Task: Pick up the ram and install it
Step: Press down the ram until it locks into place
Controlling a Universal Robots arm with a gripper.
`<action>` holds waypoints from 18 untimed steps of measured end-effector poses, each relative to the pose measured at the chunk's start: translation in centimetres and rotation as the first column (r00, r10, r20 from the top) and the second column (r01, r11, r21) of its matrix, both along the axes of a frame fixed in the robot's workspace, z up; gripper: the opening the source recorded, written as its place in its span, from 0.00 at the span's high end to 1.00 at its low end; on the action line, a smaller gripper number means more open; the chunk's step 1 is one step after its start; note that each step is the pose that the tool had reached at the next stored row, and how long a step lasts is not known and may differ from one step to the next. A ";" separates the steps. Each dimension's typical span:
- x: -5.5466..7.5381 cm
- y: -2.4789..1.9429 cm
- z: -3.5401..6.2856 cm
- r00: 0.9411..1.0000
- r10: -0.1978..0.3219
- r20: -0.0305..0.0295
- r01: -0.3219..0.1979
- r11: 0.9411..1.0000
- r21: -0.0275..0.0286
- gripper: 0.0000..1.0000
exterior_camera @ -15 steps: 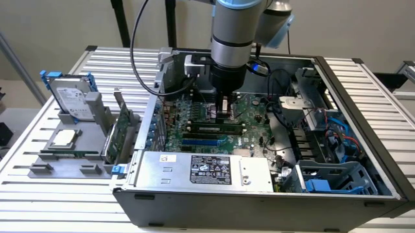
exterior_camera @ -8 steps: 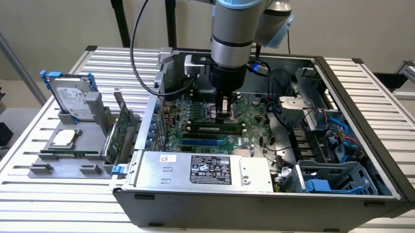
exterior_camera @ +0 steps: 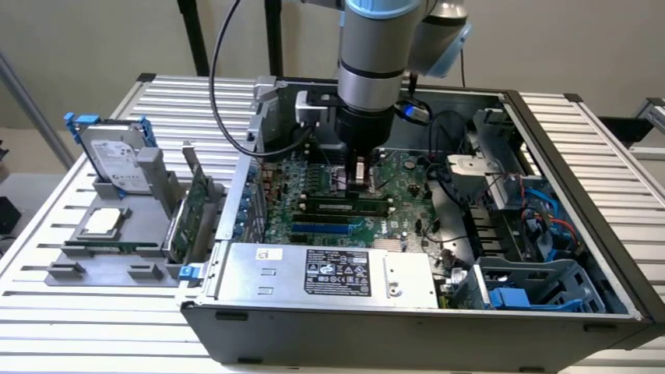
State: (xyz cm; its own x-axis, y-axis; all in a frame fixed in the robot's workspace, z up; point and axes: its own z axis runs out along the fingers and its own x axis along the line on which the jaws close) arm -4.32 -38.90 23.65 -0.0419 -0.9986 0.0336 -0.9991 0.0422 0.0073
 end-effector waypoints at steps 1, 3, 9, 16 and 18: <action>0.0 0.00 -0.09 1.000 0.000 0.001 0.000 1.000 0.000 1.00; 0.0 0.00 -0.28 1.000 0.000 0.002 0.000 1.000 0.000 1.00; -0.1 -0.01 -1.00 1.000 0.000 0.004 0.000 1.000 -0.001 1.00; -0.2 -0.02 -0.31 1.000 0.000 0.006 0.000 1.000 0.001 1.00; -0.2 -0.03 0.60 1.000 0.000 0.006 0.000 1.000 0.001 1.00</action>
